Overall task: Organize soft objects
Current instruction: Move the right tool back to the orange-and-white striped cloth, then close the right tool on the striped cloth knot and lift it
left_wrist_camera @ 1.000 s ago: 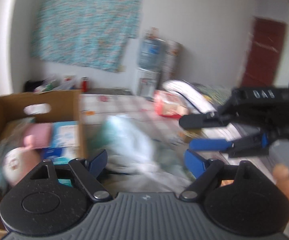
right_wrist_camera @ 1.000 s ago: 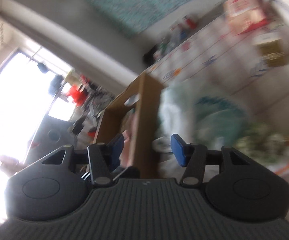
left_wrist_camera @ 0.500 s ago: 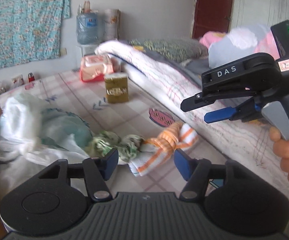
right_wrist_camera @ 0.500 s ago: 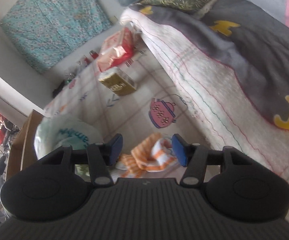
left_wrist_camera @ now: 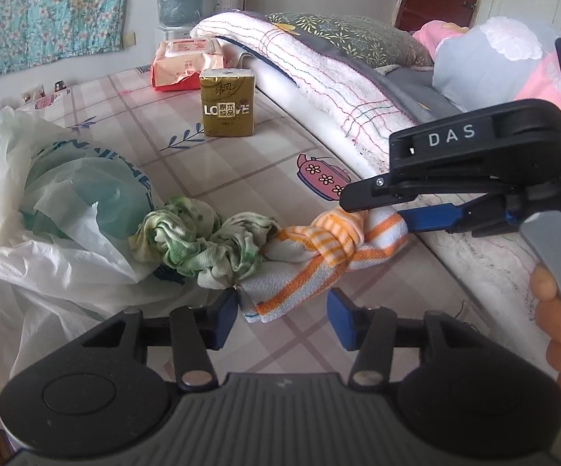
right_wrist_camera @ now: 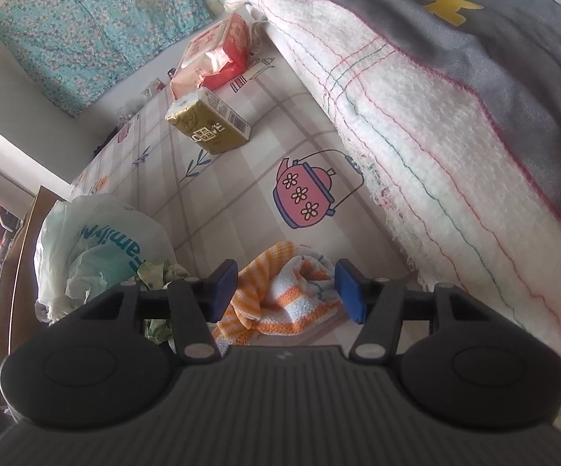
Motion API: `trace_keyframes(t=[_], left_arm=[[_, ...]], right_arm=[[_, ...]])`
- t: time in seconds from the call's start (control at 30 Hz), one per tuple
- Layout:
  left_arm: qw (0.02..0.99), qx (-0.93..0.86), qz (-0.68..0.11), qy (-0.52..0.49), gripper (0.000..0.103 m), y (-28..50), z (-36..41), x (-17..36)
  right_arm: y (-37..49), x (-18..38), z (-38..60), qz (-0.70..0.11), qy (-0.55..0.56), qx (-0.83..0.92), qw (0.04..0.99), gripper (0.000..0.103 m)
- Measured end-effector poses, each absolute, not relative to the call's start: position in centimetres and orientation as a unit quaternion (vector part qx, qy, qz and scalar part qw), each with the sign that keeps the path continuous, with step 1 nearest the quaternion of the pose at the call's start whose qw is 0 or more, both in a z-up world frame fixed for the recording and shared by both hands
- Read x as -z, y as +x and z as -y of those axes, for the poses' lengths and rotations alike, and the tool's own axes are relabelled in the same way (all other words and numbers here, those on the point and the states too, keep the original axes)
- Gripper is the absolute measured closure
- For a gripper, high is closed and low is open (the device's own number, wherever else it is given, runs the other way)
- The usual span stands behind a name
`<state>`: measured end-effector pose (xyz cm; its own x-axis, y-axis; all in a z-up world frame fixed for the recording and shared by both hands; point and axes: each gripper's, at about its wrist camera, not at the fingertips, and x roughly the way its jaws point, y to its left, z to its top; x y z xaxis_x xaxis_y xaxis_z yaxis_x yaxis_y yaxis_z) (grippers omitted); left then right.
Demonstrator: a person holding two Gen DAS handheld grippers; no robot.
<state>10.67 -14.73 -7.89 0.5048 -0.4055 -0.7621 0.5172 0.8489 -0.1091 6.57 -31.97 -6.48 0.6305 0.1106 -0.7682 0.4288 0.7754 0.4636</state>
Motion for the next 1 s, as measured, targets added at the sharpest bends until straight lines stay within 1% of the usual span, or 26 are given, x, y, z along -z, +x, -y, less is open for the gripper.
trace_keyframes(t=[0.3,0.33,0.37,0.7,1.0], left_arm=[[0.852,0.305,-0.424,0.029,0.052,9.4,14.2,6.7],[0.851,0.313,-0.42,0.025,0.055,9.2,14.2,6.5],[0.851,0.317,-0.418,0.023,0.054,9.0,14.2,6.2],[0.867,0.334,-0.371,-0.001,0.054,6.9,12.3,3.5],[0.9,0.313,-0.299,-0.047,0.054,6.1,7.8,-0.7]], right_arm=[[5.7,4.3,31.2,-0.395,0.294,0.11,0.863,0.052],[5.4,3.9,31.2,-0.391,0.294,0.107,0.866,0.055],[5.2,3.5,31.1,-0.388,0.297,0.104,0.866,0.055],[3.2,-1.3,28.9,-0.345,0.265,0.098,0.895,0.056],[3.5,-7.3,25.0,-0.298,0.225,0.047,0.927,0.056]])
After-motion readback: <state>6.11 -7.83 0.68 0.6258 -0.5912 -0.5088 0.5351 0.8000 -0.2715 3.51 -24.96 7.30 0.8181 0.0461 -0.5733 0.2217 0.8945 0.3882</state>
